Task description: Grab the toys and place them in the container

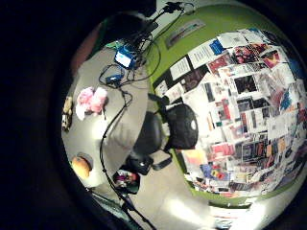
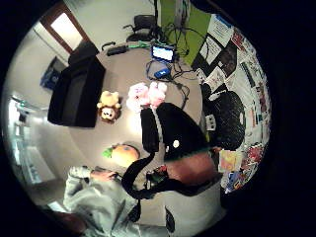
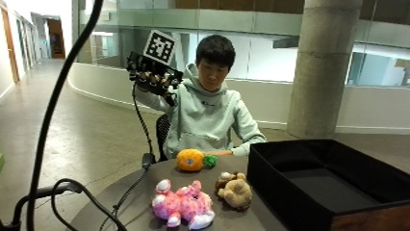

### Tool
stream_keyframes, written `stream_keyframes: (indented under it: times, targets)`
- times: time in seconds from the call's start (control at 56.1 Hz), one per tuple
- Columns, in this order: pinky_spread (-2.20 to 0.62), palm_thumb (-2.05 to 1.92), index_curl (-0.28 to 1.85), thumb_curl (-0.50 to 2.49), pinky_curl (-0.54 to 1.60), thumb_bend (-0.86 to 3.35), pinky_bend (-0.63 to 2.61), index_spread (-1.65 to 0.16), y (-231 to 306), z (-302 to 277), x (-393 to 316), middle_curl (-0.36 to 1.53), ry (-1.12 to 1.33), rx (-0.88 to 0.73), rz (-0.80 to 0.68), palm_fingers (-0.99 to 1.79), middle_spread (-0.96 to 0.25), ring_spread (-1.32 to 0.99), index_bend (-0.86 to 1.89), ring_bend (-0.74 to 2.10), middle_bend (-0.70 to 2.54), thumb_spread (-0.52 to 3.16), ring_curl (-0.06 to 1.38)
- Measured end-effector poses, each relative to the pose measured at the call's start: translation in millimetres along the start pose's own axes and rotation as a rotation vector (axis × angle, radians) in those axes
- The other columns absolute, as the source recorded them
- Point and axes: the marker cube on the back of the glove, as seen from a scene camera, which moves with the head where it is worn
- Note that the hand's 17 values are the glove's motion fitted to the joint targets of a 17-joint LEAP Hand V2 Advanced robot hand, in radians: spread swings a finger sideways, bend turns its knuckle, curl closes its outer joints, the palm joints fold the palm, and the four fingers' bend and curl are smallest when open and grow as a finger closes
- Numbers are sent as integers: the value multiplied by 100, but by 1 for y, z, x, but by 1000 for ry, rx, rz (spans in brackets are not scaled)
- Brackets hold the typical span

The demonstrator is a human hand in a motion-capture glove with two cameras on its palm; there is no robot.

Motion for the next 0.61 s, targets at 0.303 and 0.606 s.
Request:
stream_keyframes:
  times: [0.303, 0.606]
  targets:
    - [0, 0, 14, 11, 22, 2, 54, -25, -14, 24, -25, 16, -44, -91, -88, 3, -3, -9, 16, 22, 20, 122, 9]
    - [0, -2, 23, 17, 26, -1, 55, -27, -41, 60, -58, 25, -62, -293, -59, 3, -3, -10, 19, 24, 22, 137, 15]
